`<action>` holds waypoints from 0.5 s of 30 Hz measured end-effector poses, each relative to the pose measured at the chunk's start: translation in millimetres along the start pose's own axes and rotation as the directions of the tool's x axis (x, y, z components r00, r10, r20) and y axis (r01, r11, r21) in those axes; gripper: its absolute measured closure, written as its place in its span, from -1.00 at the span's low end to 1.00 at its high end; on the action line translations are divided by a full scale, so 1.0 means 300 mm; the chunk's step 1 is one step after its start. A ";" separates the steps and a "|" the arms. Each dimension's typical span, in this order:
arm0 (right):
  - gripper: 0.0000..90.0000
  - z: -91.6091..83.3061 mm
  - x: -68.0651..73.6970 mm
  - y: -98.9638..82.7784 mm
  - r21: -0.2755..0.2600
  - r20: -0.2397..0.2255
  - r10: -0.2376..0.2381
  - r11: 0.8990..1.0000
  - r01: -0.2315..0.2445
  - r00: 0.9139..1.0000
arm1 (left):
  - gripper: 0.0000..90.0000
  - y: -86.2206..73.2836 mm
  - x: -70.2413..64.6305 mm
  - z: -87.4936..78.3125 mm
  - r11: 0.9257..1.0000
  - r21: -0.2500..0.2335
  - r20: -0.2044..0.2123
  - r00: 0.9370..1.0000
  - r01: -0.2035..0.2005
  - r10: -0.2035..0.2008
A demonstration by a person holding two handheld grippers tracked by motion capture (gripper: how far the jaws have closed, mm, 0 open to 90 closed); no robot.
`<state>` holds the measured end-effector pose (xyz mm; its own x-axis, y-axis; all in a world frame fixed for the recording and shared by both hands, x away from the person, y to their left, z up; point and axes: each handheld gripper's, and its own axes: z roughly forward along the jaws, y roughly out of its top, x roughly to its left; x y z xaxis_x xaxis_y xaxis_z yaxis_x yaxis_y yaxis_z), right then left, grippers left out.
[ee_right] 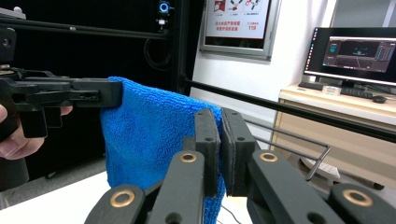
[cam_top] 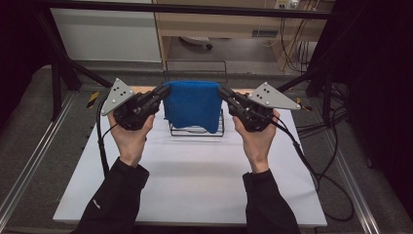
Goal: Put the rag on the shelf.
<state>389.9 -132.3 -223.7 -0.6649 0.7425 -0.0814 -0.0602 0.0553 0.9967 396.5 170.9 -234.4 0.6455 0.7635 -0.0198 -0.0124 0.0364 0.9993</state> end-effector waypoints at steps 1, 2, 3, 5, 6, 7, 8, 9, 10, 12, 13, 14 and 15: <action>0.93 0.002 -0.002 0.004 -0.001 0.001 0.001 1.000 -0.001 1.000 | 0.87 0.005 0.002 0.003 1.000 -0.003 -0.001 1.000 -0.001 0.001; 0.93 0.005 -0.005 0.008 -0.005 0.004 0.000 1.000 0.000 1.000 | 0.87 0.009 0.003 0.006 1.000 -0.001 0.000 1.000 -0.002 0.002; 0.92 0.007 -0.007 0.011 -0.006 0.005 -0.001 1.000 0.001 1.000 | 0.87 0.015 0.005 0.010 1.000 -0.002 0.000 1.000 -0.002 0.002; 0.93 0.014 -0.015 0.020 -0.012 0.010 -0.005 1.000 0.005 1.000 | 0.87 0.027 0.007 0.016 1.000 -0.009 -0.001 1.000 -0.004 0.004; 0.93 0.016 -0.019 0.025 -0.014 0.013 -0.006 1.000 0.006 1.000 | 0.87 0.033 0.008 0.019 1.000 -0.010 -0.002 1.000 -0.007 0.007; 0.92 0.019 -0.023 0.031 -0.019 0.014 -0.003 1.000 0.003 1.000 | 0.87 0.038 0.009 0.023 1.000 -0.016 -0.003 1.000 -0.005 0.005; 0.93 0.022 -0.027 0.036 -0.023 0.016 -0.005 1.000 0.005 1.000 | 0.87 0.044 0.011 0.027 1.000 -0.016 -0.003 1.000 -0.006 0.006; 0.93 0.024 -0.030 0.041 -0.023 0.017 -0.006 1.000 0.007 1.000 | 0.87 0.050 0.011 0.032 1.000 -0.021 -0.005 1.000 -0.003 0.003; 0.92 0.028 -0.032 0.046 -0.028 0.021 -0.003 1.000 0.003 1.000 | 0.87 0.055 0.012 0.036 1.000 -0.025 -0.008 1.000 -0.007 0.007; 0.93 0.034 -0.037 0.057 -0.034 0.026 -0.005 0.999 0.006 1.000 | 0.87 0.065 0.017 0.045 1.000 -0.029 -0.008 1.000 -0.004 0.004; 0.93 0.038 -0.040 0.062 -0.036 0.029 -0.008 0.999 0.009 1.000 | 0.87 0.069 0.019 0.049 0.999 -0.032 -0.008 1.000 -0.001 0.001; 0.93 0.041 -0.044 0.067 -0.038 0.030 -0.009 0.999 0.010 0.999 | 0.87 0.074 0.022 0.053 0.999 -0.034 -0.007 1.000 -0.001 0.001; 0.93 0.044 -0.047 0.072 -0.042 0.031 -0.007 0.999 0.008 0.999 | 0.87 0.079 0.024 0.057 0.999 -0.038 -0.008 1.000 0.001 -0.002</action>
<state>407.7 -132.8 -200.9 -0.6410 0.7625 -0.0880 -0.0969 0.0333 0.9947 413.8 166.4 -210.4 0.6393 0.7686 -0.0218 -0.0406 0.0621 0.9972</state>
